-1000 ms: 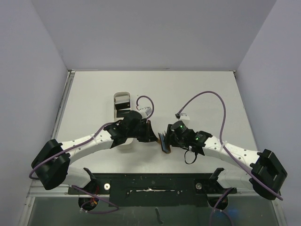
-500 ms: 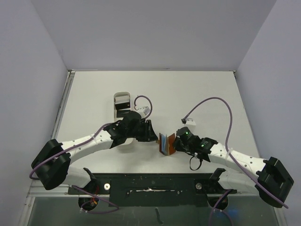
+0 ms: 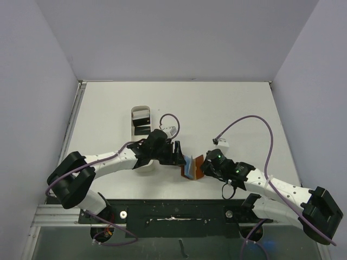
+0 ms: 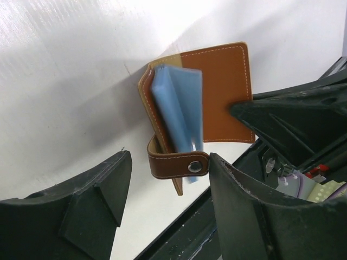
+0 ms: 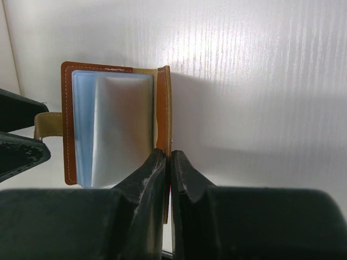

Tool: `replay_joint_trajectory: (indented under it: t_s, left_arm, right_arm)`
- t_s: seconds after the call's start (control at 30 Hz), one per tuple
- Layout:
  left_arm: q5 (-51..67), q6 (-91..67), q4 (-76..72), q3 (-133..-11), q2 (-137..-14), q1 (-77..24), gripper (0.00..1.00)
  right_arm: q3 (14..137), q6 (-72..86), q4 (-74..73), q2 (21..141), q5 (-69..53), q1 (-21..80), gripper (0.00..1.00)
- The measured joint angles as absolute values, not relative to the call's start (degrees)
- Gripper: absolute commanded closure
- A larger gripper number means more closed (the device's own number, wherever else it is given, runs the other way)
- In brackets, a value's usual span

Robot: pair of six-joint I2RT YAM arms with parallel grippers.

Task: Put the credit cards into the card holder
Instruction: Open the card holder at the center of the board.

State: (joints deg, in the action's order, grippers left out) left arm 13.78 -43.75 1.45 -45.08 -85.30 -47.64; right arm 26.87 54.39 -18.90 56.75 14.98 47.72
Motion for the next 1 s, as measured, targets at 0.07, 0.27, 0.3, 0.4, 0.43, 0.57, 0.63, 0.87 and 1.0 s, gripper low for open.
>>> replay_joint_trajectory:
  t_s: [0.07,0.27,0.3,0.4,0.43,0.57,0.63,0.87,1.0]
  left_arm:
    - [14.31,-43.68,1.32,-45.52,-86.54,-47.64,0.41]
    - [14.90,-43.33,-0.19,-46.72,-88.42,-47.64,0.40]
    - [14.92,-43.24,-0.45,-46.81,-88.71,-47.64,0.40]
    - [15.00,-43.11,-0.78,-46.98,-89.80,-47.64,0.38]
    - [15.03,-43.05,-0.80,-47.03,-90.21,-47.64,0.38]
    - [14.79,-42.74,-0.69,-47.09,-91.22,-47.57,0.37]
    - [14.55,-42.70,-0.69,-47.22,-91.24,-47.35,0.36]
    - [13.96,-42.81,-1.02,-48.03,-91.20,-45.60,0.34]
    - [14.24,-42.85,-1.54,-48.03,-91.20,-44.73,0.38]
  right_arm:
    - [26.87,54.37,-18.90,56.75,14.98,47.72,1.00]
    - [26.87,54.24,-18.87,56.34,14.98,47.72,1.00]
    - [26.85,54.24,-18.87,56.34,14.98,47.72,1.00]
    - [26.63,54.24,-18.55,56.34,14.98,47.72,1.00]
    - [26.50,54.24,-18.41,56.34,14.98,47.72,1.00]
    - [26.20,54.24,-18.13,56.34,14.96,47.72,1.00]
    - [26.20,54.22,-17.93,56.34,14.90,47.72,1.00]
    - [25.36,54.04,-17.23,56.34,14.81,47.72,1.00]
    - [25.30,53.95,-17.19,55.92,14.81,47.72,1.00]
